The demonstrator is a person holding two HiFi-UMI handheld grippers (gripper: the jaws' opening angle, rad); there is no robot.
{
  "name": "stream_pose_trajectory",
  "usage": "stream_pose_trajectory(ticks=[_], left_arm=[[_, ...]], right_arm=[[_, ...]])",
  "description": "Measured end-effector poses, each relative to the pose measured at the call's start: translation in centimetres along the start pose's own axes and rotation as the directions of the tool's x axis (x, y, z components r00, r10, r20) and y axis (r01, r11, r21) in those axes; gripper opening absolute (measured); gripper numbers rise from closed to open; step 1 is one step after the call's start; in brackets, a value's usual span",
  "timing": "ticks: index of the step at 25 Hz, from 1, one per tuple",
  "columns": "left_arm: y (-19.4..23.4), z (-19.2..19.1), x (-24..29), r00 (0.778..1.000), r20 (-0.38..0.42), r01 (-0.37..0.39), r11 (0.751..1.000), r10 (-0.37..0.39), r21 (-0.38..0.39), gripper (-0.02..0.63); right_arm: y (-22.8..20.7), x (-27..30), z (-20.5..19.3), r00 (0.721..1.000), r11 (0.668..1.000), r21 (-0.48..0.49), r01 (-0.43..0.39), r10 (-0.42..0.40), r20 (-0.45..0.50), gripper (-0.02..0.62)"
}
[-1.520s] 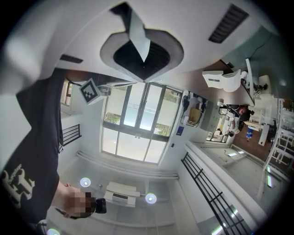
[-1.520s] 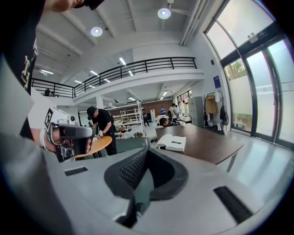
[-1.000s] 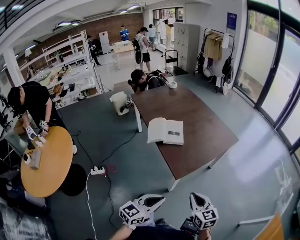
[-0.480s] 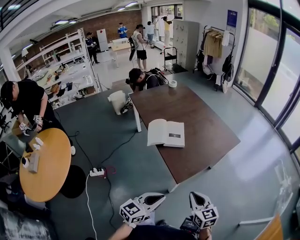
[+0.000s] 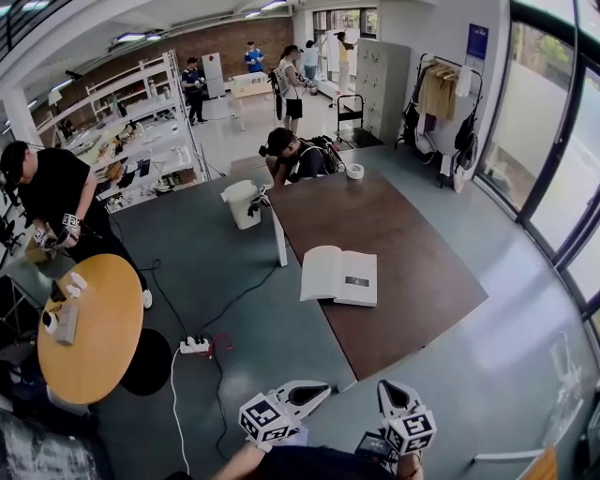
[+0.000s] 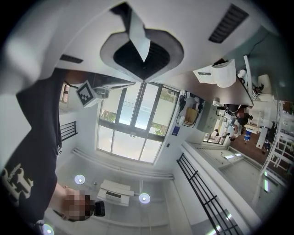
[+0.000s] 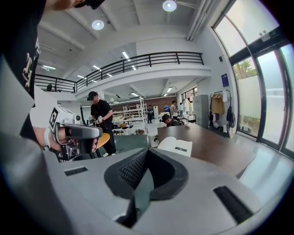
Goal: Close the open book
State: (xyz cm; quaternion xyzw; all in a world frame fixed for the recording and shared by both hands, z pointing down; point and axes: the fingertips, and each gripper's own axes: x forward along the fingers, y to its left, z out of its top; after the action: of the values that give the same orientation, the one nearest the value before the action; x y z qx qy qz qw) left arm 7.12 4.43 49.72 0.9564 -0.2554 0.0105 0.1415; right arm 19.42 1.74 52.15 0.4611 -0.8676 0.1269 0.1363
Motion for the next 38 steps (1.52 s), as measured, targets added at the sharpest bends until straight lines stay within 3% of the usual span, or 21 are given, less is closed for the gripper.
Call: stream_pose_trajectory(ticks=[14,38], left_arm=[[7.6,2.9,0.2,0.998,0.025,-0.058,0.998,0.058,-0.017,0.006],[21.2,6.7,-4.5,0.994,0.065,-0.084,0.996,0.085,-0.011,0.006]], right_arm=[[-1.2,7.6,4.2,0.999,0.999,-0.028,-0.042,0.042,-0.009,-0.012],[2.4,20.4,10.0,0.998,0.993,-0.099,-0.065,0.063,-0.033,-0.012]])
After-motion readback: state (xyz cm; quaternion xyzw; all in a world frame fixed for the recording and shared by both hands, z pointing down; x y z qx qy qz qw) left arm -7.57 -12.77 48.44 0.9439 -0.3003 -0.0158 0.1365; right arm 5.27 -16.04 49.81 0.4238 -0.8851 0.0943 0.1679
